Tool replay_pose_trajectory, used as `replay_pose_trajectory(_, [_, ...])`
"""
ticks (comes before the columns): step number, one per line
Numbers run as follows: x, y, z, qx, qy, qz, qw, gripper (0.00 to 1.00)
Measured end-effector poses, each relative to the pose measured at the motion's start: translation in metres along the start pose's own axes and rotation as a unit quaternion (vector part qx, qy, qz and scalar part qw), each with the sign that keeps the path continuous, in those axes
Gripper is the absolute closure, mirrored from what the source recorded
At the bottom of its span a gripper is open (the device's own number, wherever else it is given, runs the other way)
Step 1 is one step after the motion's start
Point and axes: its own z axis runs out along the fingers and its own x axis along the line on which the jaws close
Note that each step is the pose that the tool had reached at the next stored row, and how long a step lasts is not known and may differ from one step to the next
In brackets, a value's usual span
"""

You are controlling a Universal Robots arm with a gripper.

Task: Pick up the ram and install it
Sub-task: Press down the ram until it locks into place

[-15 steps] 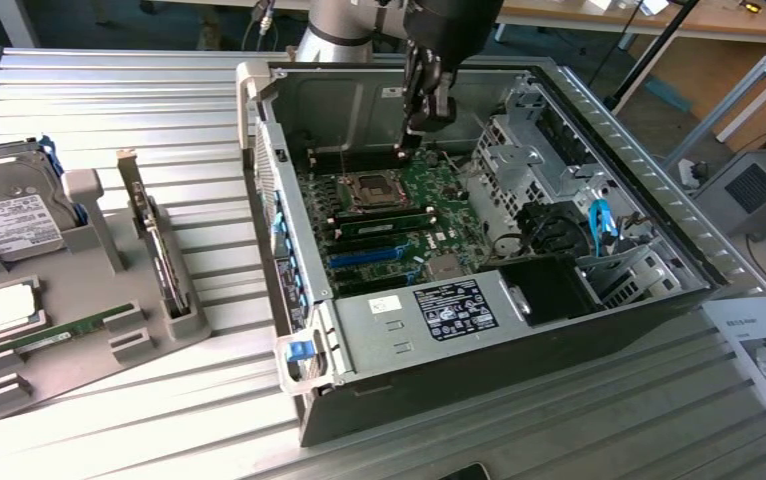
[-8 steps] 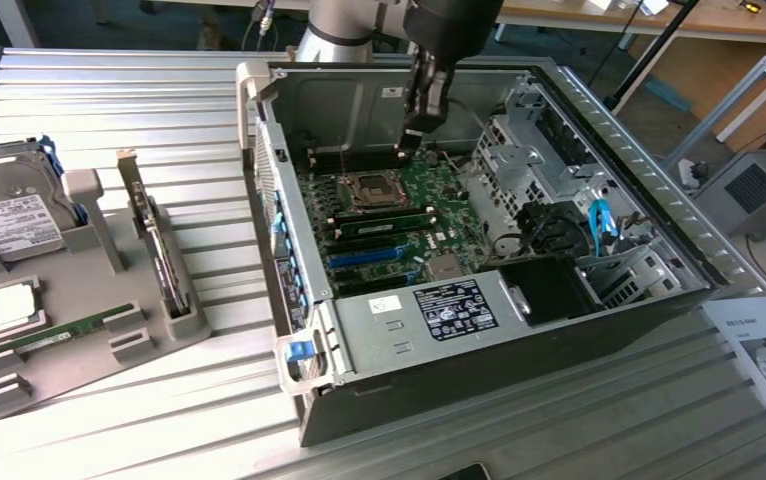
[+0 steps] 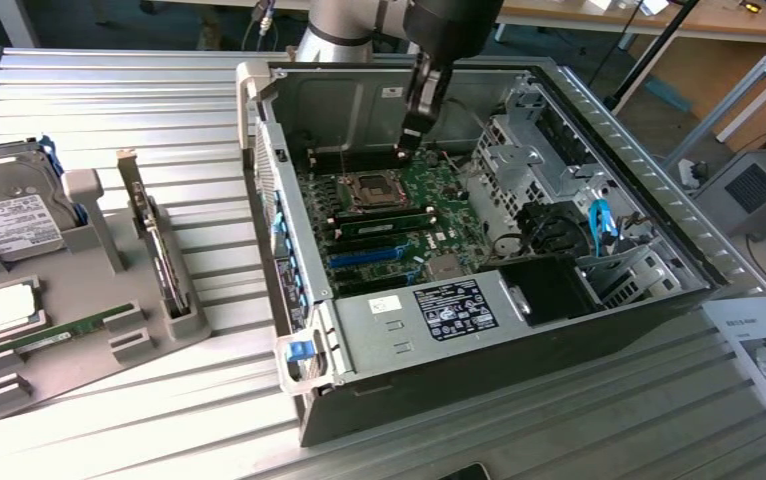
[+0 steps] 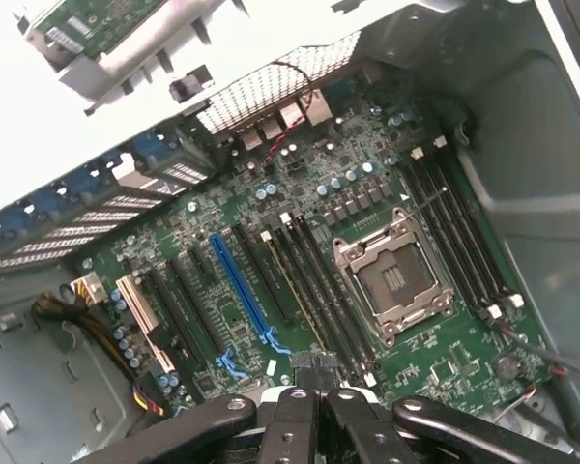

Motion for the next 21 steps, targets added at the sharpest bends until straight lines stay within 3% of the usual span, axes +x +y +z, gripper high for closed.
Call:
replay_pose_trajectory(7, [0.0000, 0.0000, 0.0004, 0.0004, 0.0014, 0.045, 0.9990, 0.89])
replay_pose_trajectory(12, [0.0000, 0.0000, 0.0007, 0.0007, 0.0025, 0.078, 0.9970, 0.89])
replay_pose_trajectory(18, [0.0000, 0.0000, 0.0010, 0.0013, 0.0042, 0.117, 0.9931, 0.89])
replay_pose_trajectory(21, [0.0000, 0.0000, 0.0011, 0.0015, 0.0049, 0.140, 0.9902, 0.89])
